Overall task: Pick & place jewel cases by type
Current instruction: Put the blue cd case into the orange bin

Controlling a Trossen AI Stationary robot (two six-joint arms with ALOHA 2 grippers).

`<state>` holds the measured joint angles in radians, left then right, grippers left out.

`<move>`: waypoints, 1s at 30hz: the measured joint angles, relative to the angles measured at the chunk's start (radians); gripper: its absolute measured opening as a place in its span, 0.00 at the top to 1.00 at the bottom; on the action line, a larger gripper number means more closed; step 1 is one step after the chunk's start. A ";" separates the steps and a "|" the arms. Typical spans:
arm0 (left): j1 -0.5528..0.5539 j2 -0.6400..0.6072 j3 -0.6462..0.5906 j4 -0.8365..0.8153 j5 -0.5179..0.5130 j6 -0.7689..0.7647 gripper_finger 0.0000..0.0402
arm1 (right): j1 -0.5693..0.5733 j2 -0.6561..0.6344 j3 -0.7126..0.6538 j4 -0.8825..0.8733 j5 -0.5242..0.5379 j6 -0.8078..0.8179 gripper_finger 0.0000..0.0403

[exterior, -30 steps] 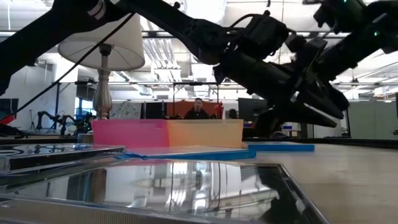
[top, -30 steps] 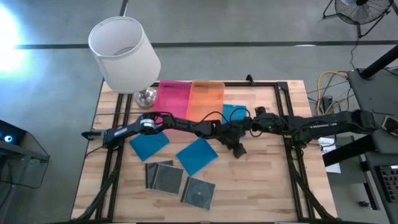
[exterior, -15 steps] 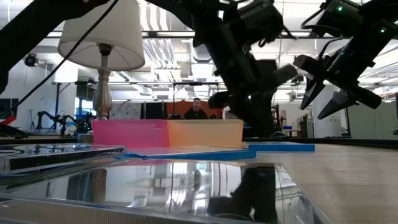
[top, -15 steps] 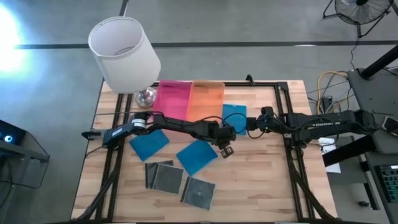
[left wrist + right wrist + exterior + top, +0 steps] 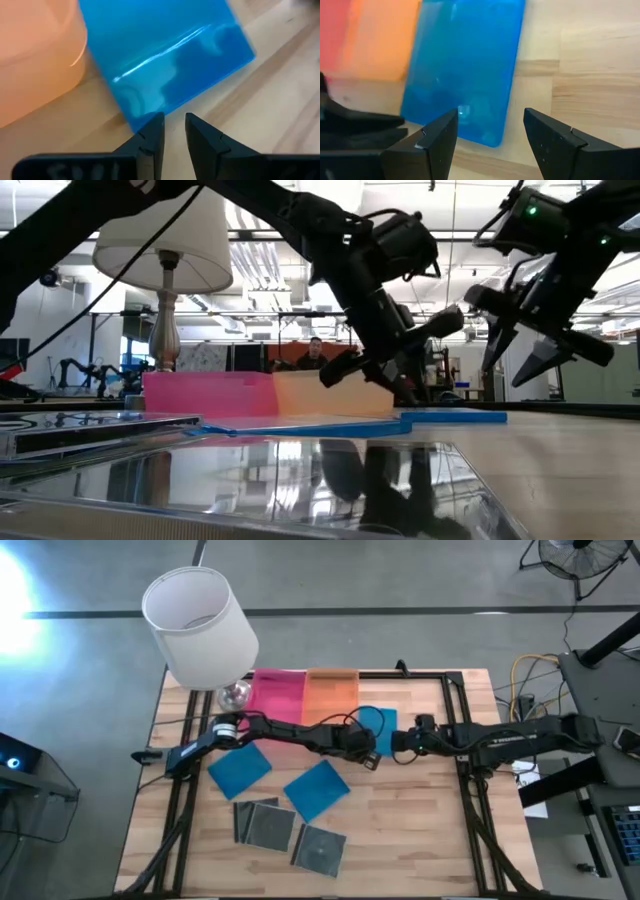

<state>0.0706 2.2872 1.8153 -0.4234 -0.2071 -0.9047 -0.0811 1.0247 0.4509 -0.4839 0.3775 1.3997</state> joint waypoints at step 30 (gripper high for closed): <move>-0.154 -0.530 -0.554 0.145 -0.288 0.171 0.85 | 0.091 0.404 0.049 0.405 -0.211 -0.123 0.45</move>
<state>-0.0830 1.7570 1.2609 -0.2784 -0.4948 -0.7340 0.0104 1.4288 0.5001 -0.0787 0.1670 1.2763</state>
